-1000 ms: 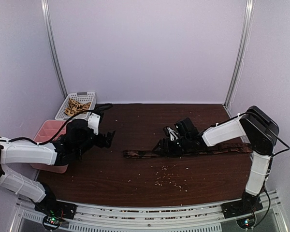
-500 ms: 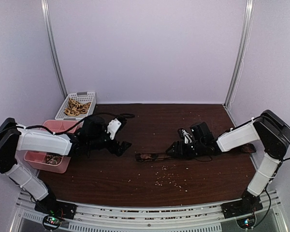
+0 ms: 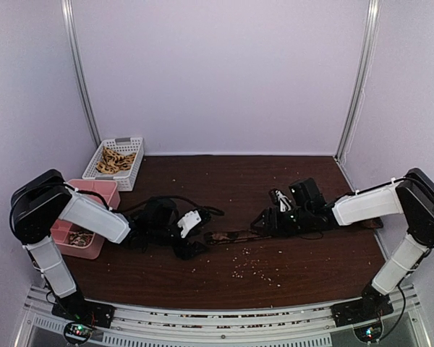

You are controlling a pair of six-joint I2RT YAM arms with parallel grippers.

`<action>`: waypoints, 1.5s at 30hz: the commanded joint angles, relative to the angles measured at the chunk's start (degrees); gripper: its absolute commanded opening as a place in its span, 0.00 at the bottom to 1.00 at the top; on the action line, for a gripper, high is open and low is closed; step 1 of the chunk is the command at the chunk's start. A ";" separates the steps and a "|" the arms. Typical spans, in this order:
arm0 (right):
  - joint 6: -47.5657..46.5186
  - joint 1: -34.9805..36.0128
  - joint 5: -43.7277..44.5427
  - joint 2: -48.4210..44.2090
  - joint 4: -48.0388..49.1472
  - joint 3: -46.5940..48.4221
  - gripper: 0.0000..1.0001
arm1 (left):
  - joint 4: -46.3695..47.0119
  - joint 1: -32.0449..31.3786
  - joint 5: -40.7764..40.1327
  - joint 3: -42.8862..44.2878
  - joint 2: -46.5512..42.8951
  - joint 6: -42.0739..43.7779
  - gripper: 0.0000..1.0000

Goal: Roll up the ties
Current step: Roll the tie at the center of the board.

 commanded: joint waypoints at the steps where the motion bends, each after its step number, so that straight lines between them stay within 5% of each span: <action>1: 0.64 1.90 -1.87 -1.64 -0.96 3.03 0.68 | 7.06 0.11 2.08 -1.45 1.06 2.12 0.64; 18: 0.43 5.07 -3.59 13.33 -1.12 12.96 0.16 | 14.28 0.66 1.77 -0.75 7.52 -1.78 0.48; 31: 0.49 5.10 -2.64 18.85 -0.04 11.86 0.12 | 18.55 3.36 2.53 -3.42 9.09 -3.69 0.63; 37: 0.86 5.23 -2.51 19.21 0.52 11.34 0.12 | 19.31 3.36 7.80 -0.45 11.56 -4.05 0.55; 45: 1.92 6.42 -2.29 19.97 1.45 11.17 0.11 | 21.01 3.30 10.22 0.73 10.28 -5.39 0.28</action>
